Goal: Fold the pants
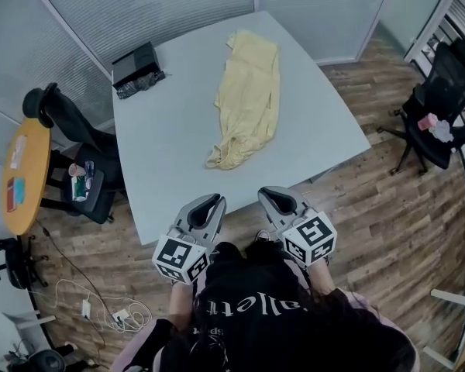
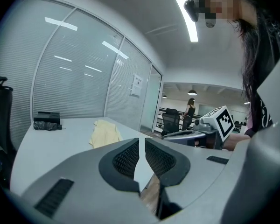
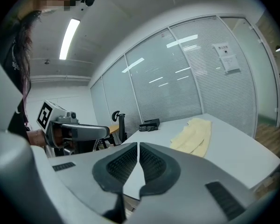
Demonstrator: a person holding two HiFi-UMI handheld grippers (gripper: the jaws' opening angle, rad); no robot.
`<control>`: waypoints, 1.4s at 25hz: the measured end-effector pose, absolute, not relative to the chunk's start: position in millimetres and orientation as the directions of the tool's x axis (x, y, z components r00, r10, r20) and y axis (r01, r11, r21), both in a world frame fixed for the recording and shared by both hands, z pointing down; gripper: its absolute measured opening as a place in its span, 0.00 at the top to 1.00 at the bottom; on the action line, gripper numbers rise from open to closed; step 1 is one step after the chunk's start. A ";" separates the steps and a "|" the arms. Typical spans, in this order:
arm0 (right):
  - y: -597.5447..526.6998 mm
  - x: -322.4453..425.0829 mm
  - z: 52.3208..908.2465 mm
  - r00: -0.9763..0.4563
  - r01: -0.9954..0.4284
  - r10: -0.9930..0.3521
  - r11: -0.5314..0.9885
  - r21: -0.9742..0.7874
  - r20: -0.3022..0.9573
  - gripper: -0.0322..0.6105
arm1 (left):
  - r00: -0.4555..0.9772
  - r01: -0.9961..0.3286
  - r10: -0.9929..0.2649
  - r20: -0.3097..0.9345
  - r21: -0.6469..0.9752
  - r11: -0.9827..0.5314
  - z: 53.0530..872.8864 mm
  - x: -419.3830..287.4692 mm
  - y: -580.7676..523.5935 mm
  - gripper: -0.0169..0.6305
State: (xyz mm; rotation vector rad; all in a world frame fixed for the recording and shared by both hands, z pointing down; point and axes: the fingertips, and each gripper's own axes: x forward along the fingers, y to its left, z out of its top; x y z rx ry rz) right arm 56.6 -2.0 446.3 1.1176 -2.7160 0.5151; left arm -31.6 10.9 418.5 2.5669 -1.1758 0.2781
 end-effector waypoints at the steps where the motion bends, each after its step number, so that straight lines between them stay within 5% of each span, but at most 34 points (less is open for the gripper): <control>1: -2.9 58.5 449.7 -0.709 -0.705 -0.648 0.660 -0.260 0.277 0.90 | 0.641 -0.766 -0.705 0.303 0.198 -0.611 421.1 -31.4 11.8 0.88; 23: -71.9 45.9 482.8 -0.685 -0.718 -0.622 0.666 -0.206 0.379 0.90 | 0.661 -0.734 -0.629 0.409 0.181 -0.654 482.9 -57.7 -53.8 0.88; 29: -103.2 40.8 504.5 -0.671 -0.715 -0.610 0.682 -0.153 0.421 0.90 | 0.660 -0.731 -0.605 0.446 0.197 -0.653 517.7 -59.9 -86.7 0.67; 35: -134.1 31.3 548.1 -0.669 -0.681 -0.538 0.721 -0.131 0.513 0.88 | 0.596 -0.740 -0.563 0.573 0.119 -0.662 573.6 -71.7 -110.7 0.62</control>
